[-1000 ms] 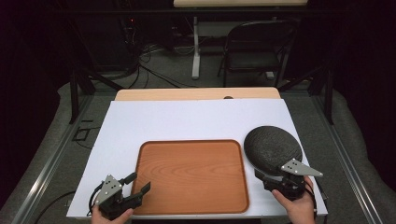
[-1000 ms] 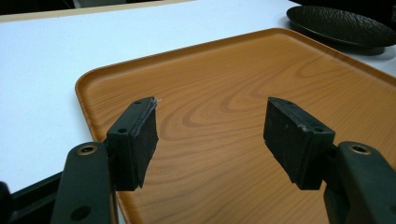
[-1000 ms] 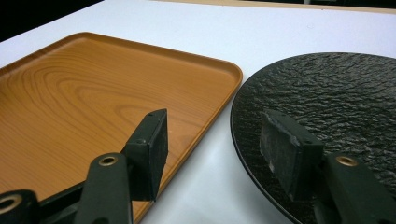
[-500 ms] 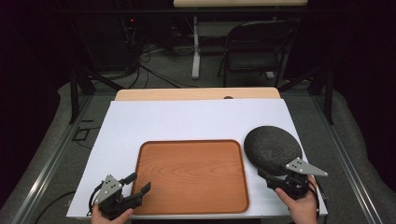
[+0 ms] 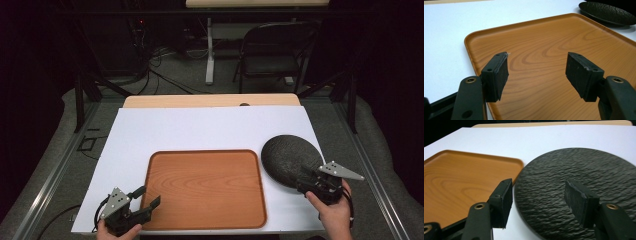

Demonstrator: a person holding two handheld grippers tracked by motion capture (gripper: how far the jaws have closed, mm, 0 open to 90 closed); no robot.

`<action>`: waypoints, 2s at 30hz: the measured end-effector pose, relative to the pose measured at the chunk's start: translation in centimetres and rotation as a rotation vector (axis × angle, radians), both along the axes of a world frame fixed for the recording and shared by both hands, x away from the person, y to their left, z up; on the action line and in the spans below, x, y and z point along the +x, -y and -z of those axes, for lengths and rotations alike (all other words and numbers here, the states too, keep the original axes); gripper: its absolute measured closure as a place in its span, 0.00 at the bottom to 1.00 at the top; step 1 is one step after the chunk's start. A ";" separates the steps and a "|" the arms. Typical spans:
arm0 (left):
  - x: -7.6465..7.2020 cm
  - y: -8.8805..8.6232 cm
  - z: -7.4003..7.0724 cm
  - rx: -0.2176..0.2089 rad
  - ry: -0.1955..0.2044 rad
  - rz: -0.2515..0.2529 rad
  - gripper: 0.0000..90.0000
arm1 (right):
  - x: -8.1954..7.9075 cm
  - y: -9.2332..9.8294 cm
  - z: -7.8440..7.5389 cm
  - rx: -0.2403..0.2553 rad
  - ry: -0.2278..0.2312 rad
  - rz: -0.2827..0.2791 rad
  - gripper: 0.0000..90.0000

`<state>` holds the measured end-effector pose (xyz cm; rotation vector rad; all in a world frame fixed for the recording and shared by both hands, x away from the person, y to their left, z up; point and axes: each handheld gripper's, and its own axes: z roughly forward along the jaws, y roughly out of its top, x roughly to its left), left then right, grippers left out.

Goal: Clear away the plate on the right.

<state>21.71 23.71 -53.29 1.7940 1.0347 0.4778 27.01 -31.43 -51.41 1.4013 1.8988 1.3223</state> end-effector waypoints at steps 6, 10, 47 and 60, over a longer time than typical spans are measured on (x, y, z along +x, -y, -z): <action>0.1 0.0 0.0 -0.002 -0.001 0.001 0.38 | 2.0 0.7 -1.1 -0.017 -0.047 0.012 0.44; 0.1 0.0 0.1 -0.003 -0.003 0.003 0.38 | 3.5 1.1 -1.4 -0.004 -0.085 0.036 0.44; 0.0 -0.1 0.1 -0.001 -0.009 0.000 0.38 | 3.5 6.0 1.4 0.086 -0.146 0.214 0.44; 0.1 -0.1 0.1 -0.002 -0.015 -0.002 0.38 | 3.4 7.6 2.0 0.112 -0.169 0.268 0.44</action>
